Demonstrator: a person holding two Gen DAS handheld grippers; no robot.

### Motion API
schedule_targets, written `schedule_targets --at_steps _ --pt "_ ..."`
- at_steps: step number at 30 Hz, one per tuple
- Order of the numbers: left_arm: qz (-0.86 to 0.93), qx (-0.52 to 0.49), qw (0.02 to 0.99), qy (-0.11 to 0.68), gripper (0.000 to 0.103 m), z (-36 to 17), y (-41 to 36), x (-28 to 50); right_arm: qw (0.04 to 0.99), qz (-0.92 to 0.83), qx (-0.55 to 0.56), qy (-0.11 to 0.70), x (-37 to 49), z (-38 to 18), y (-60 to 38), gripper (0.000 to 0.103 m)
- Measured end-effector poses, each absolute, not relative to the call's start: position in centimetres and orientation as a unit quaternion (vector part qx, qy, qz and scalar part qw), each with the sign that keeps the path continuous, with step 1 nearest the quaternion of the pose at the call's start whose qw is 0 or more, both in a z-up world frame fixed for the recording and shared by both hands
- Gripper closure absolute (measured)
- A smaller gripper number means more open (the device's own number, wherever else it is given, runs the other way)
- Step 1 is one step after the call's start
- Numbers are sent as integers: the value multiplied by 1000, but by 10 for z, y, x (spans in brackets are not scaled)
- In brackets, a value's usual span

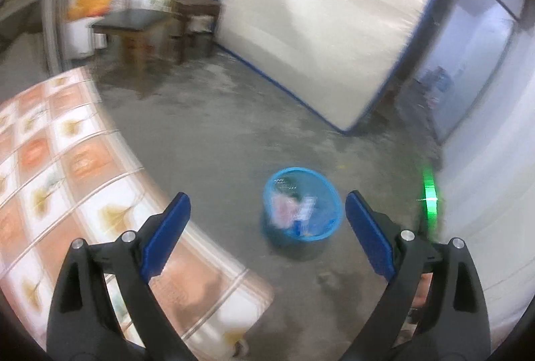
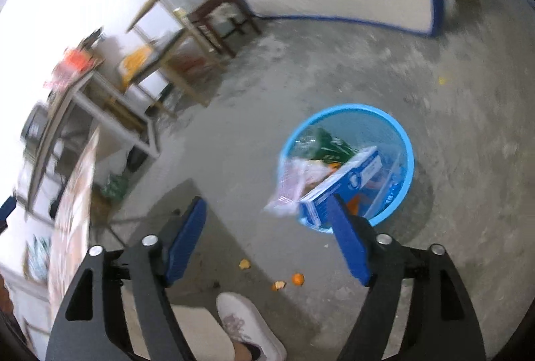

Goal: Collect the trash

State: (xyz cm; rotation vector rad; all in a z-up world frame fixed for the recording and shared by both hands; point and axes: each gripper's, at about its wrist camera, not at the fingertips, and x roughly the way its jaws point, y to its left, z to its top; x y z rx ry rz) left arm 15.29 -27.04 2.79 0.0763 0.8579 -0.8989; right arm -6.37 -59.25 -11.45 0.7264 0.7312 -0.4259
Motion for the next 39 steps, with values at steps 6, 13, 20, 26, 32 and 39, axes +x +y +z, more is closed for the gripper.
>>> schedule_targets --at_steps 6,13,20,26,32,39 --pt "-310 0 869 386 9 23 -169 130 896 -178 214 347 -55 -52 -493 12" --pt "-203 -29 913 352 9 27 -84 97 936 -122 111 310 -36 3 -388 7" --pt "-115 -11 931 345 9 22 -48 74 949 -64 29 307 -21 28 -300 7" --pt "-44 12 945 324 9 30 -35 69 950 -65 14 304 -24 33 -259 7" --pt "-16 20 954 299 9 48 -28 65 958 -83 5 276 -33 41 -245 7" --pt "-10 24 955 297 9 54 -45 61 959 -101 -16 264 -37 51 -249 7"
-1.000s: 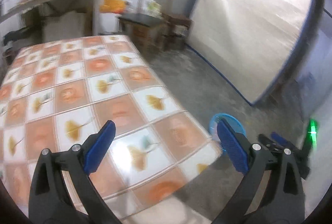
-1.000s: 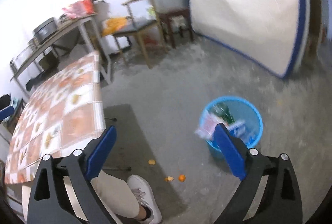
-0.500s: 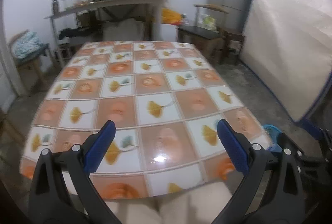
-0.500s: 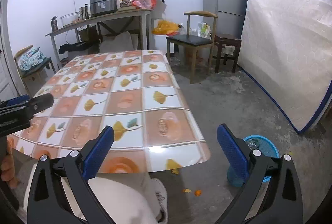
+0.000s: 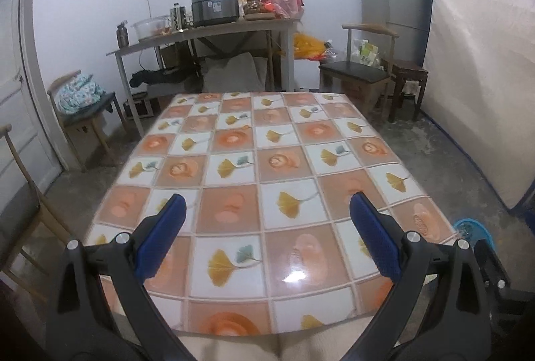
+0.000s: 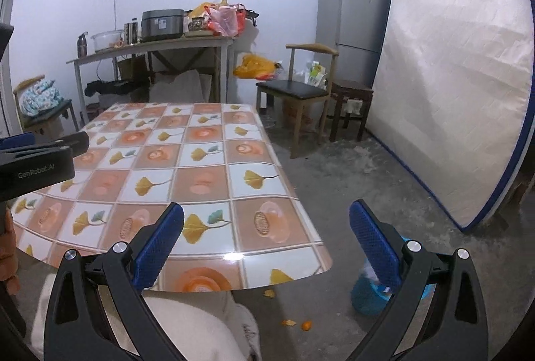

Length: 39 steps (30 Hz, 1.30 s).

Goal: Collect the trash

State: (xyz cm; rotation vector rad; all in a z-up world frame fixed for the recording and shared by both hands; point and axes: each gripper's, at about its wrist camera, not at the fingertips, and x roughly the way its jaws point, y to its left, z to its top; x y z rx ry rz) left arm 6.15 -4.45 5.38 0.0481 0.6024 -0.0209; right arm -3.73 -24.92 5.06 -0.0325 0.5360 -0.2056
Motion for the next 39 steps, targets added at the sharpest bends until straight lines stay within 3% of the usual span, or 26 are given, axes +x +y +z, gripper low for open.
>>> schedule_targets --at_steps 5,18,39 --pt "-34 -26 949 313 9 40 -52 47 954 -109 -18 278 -42 50 -256 7" --pt "-22 -21 922 386 9 4 -58 36 936 -112 -8 335 -46 32 -277 7" --pt "-27 4 920 390 9 3 -74 33 931 -118 -17 346 -46 26 -290 7"
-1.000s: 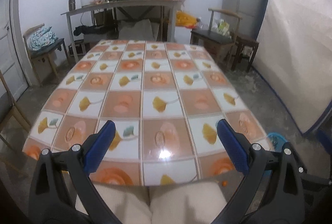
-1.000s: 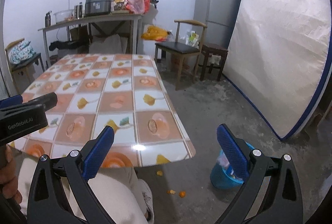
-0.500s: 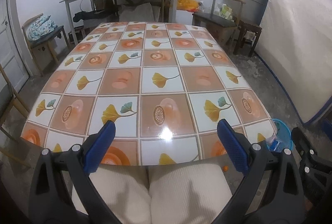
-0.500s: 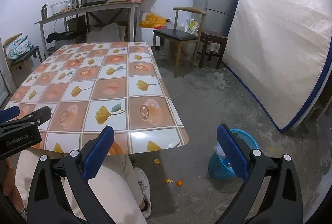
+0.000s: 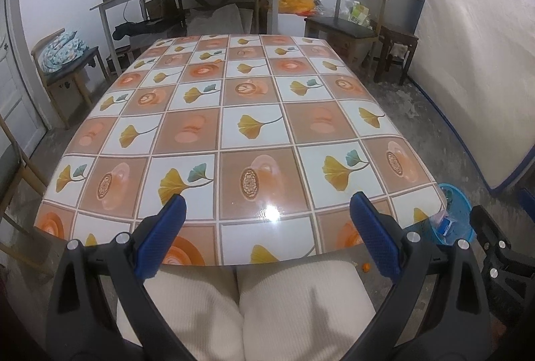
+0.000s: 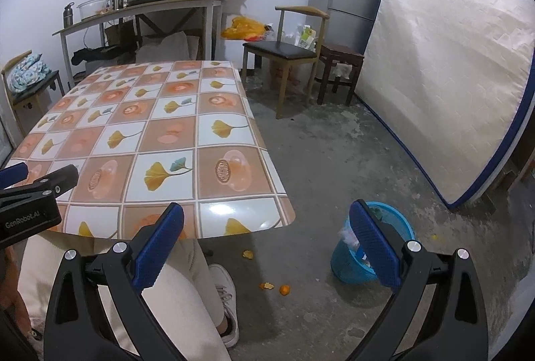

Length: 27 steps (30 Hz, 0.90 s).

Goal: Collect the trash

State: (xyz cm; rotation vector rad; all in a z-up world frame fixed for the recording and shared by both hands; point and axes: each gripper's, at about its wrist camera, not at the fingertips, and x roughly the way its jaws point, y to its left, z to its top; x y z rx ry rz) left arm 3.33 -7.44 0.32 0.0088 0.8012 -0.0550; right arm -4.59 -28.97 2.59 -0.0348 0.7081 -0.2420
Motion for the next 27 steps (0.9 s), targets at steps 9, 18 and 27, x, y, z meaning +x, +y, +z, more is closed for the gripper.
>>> schedule_targets --at_steps 9,18,27 --pt "-27 5 920 390 9 4 -76 33 931 -128 -13 342 -50 28 -297 7" --pt "-23 8 920 390 9 5 -76 33 931 -128 -13 342 -50 27 -297 7" --pt "-23 9 920 392 9 5 -75 33 931 -127 -14 342 -50 27 -297 7"
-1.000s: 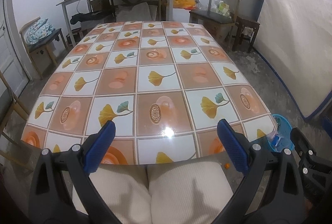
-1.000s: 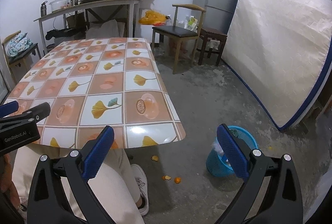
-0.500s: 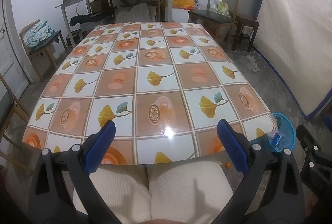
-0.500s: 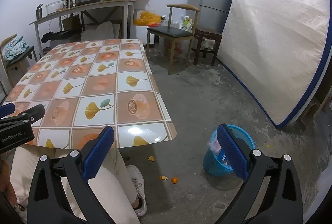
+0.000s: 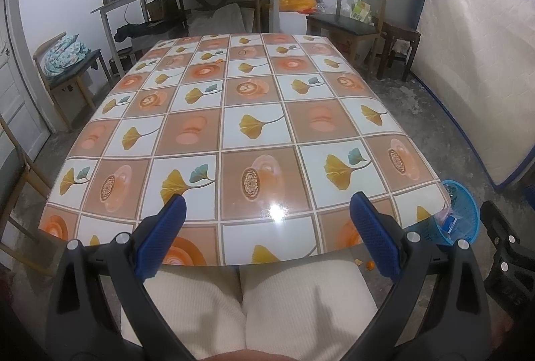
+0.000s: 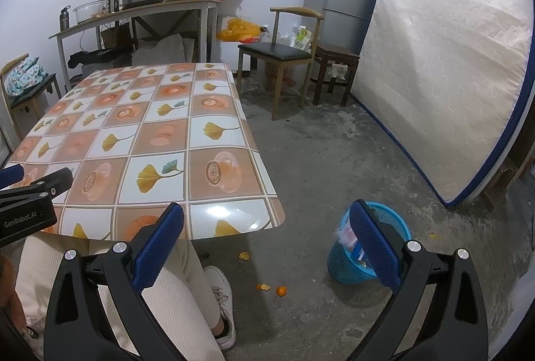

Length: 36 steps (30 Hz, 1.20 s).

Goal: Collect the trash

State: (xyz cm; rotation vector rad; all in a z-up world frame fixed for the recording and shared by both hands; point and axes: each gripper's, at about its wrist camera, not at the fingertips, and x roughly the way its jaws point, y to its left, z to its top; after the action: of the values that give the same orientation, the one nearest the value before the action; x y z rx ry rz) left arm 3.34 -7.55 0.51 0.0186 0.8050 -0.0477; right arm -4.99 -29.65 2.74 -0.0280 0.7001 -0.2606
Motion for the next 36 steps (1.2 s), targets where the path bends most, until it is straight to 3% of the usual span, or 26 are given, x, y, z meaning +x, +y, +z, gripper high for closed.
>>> schedule_targets --at_steps 36 --pt "-26 13 918 394 9 2 -73 33 931 -126 -16 342 -50 28 -299 7"
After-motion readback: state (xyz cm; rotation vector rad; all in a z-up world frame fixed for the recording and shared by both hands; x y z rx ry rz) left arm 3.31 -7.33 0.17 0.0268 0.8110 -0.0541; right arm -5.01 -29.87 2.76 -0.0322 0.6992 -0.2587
